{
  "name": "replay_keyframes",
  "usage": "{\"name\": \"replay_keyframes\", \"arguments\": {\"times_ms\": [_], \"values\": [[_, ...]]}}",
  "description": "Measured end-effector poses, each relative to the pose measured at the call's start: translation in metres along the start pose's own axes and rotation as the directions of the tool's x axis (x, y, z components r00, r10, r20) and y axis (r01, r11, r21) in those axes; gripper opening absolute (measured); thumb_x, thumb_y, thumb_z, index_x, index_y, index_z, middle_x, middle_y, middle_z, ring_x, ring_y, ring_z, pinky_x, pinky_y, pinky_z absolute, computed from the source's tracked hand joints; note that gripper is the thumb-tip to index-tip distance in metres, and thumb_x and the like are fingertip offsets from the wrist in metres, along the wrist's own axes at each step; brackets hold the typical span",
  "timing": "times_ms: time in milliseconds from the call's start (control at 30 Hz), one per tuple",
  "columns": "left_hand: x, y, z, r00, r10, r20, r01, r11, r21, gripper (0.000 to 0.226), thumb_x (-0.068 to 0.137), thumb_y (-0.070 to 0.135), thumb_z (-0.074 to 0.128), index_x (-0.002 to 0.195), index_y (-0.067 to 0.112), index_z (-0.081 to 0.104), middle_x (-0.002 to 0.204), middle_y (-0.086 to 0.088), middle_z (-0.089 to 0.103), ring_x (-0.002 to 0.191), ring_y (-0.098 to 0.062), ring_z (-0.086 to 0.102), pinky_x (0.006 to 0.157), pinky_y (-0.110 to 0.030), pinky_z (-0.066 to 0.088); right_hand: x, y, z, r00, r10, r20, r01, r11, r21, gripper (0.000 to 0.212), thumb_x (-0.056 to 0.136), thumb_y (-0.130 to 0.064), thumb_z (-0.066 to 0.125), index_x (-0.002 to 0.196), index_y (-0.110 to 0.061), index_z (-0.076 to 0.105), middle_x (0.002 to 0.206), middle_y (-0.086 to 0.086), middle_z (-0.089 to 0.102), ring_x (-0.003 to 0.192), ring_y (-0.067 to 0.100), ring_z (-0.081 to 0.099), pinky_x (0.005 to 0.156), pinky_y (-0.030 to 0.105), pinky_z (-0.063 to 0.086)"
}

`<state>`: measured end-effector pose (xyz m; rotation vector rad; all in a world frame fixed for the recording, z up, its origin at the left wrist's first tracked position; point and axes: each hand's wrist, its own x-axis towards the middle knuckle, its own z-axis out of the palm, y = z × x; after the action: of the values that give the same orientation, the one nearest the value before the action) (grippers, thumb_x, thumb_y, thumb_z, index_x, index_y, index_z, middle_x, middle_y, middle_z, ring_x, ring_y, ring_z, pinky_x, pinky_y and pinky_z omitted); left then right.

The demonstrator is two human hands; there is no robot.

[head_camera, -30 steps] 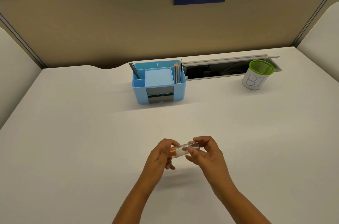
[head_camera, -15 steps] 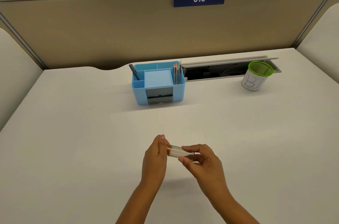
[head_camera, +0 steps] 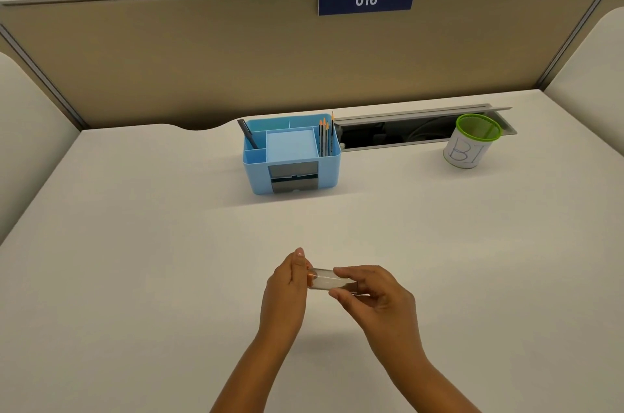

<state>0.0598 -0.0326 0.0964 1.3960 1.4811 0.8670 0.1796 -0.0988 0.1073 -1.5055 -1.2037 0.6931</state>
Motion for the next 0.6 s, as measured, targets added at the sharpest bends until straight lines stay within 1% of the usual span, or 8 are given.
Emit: {"name": "replay_keyframes", "arguments": {"times_ms": [67, 133, 233, 300, 367, 433, 500, 600], "values": [[-0.001, 0.002, 0.0, 0.999, 0.037, -0.006, -0.037, 0.999, -0.011, 0.039, 0.096, 0.03, 0.029, 0.063, 0.023, 0.049, 0.06, 0.002, 0.052, 0.053, -0.011, 0.045, 0.052, -0.021, 0.036, 0.001, -0.003, 0.0, 0.997, 0.074, -0.002, -0.074, 0.997, 0.017, 0.036, 0.069, -0.017, 0.079, 0.084, -0.047, 0.067, 0.084, -0.019, 0.07, 0.072, 0.003, 0.067, 0.062, 0.008, 0.05], [-0.001, 0.001, -0.001, 0.997, 0.075, -0.001, -0.075, 0.997, -0.008, 0.038, 0.096, 0.029, 0.029, 0.064, 0.024, 0.048, 0.061, 0.003, 0.052, 0.054, -0.01, 0.045, 0.052, -0.02, 0.036, 0.003, -0.004, -0.002, 0.983, 0.181, 0.038, -0.184, 0.98, 0.082, 0.029, 0.07, -0.02, 0.078, 0.082, -0.044, 0.068, 0.074, -0.014, 0.072, 0.064, 0.007, 0.069, 0.059, 0.008, 0.05], [-0.002, -0.002, -0.003, 0.991, 0.129, 0.023, -0.13, 0.991, 0.035, 0.038, 0.096, 0.031, 0.028, 0.065, 0.022, 0.048, 0.06, 0.004, 0.052, 0.054, -0.008, 0.045, 0.052, -0.015, 0.036, 0.006, -0.011, -0.004, 0.94, 0.307, 0.145, -0.325, 0.938, 0.12, 0.004, 0.076, -0.032, 0.071, 0.076, -0.036, 0.07, 0.061, -0.008, 0.072, 0.051, 0.01, 0.068, 0.055, 0.013, 0.053], [-0.003, -0.003, -0.003, 0.986, 0.164, 0.041, -0.166, 0.984, 0.061, 0.038, 0.095, 0.033, 0.027, 0.065, 0.023, 0.048, 0.059, 0.005, 0.052, 0.054, -0.008, 0.045, 0.051, -0.013, 0.037, 0.008, -0.011, -0.005, 0.911, 0.352, 0.214, -0.377, 0.922, 0.089, 0.016, 0.081, -0.041, 0.061, 0.073, -0.029, 0.07, 0.054, -0.005, 0.069, 0.042, 0.01, 0.063, 0.05, 0.016, 0.052], [-0.003, -0.002, -0.002, 0.981, 0.187, 0.053, -0.19, 0.979, 0.076, 0.038, 0.093, 0.038, 0.026, 0.064, 0.026, 0.046, 0.057, 0.007, 0.05, 0.053, -0.008, 0.045, 0.05, -0.012, 0.038, 0.011, -0.01, -0.006, 0.884, 0.399, 0.244, -0.431, 0.897, 0.094, 0.024, 0.086, -0.039, 0.057, 0.072, -0.025, 0.07, 0.05, -0.003, 0.067, 0.037, 0.01, 0.058, 0.046, 0.018, 0.051], [-0.003, -0.001, -0.002, 0.98, 0.19, 0.065, -0.196, 0.977, 0.088, 0.038, 0.091, 0.041, 0.025, 0.063, 0.026, 0.045, 0.057, 0.007, 0.05, 0.053, -0.008, 0.045, 0.051, -0.015, 0.038, 0.012, -0.009, -0.007, 0.883, 0.397, 0.25, -0.43, 0.898, 0.096, 0.021, 0.087, -0.035, 0.058, 0.074, -0.024, 0.069, 0.053, -0.001, 0.067, 0.039, 0.008, 0.058, 0.046, 0.018, 0.051], [-0.001, -0.001, -0.002, 0.985, 0.158, 0.066, -0.164, 0.982, 0.099, 0.037, 0.094, 0.038, 0.026, 0.064, 0.025, 0.046, 0.059, 0.005, 0.051, 0.054, -0.01, 0.045, 0.054, -0.02, 0.038, 0.011, -0.009, -0.006, 0.914, 0.346, 0.212, -0.373, 0.922, 0.101, 0.006, 0.084, -0.027, 0.064, 0.08, -0.029, 0.069, 0.066, 0.0, 0.069, 0.05, 0.008, 0.064, 0.05, 0.017, 0.052], [0.002, -0.002, -0.003, 0.996, 0.065, 0.061, -0.071, 0.992, 0.105, 0.038, 0.096, 0.033, 0.028, 0.065, 0.023, 0.048, 0.062, 0.004, 0.052, 0.057, -0.011, 0.047, 0.056, -0.023, 0.038, 0.004, -0.006, -0.003, 0.973, 0.207, 0.106, -0.212, 0.976, 0.042, 0.026, 0.074, -0.016, 0.076, 0.084, -0.038, 0.067, 0.083, -0.01, 0.071, 0.071, 0.003, 0.066, 0.058, 0.009, 0.051]]}}
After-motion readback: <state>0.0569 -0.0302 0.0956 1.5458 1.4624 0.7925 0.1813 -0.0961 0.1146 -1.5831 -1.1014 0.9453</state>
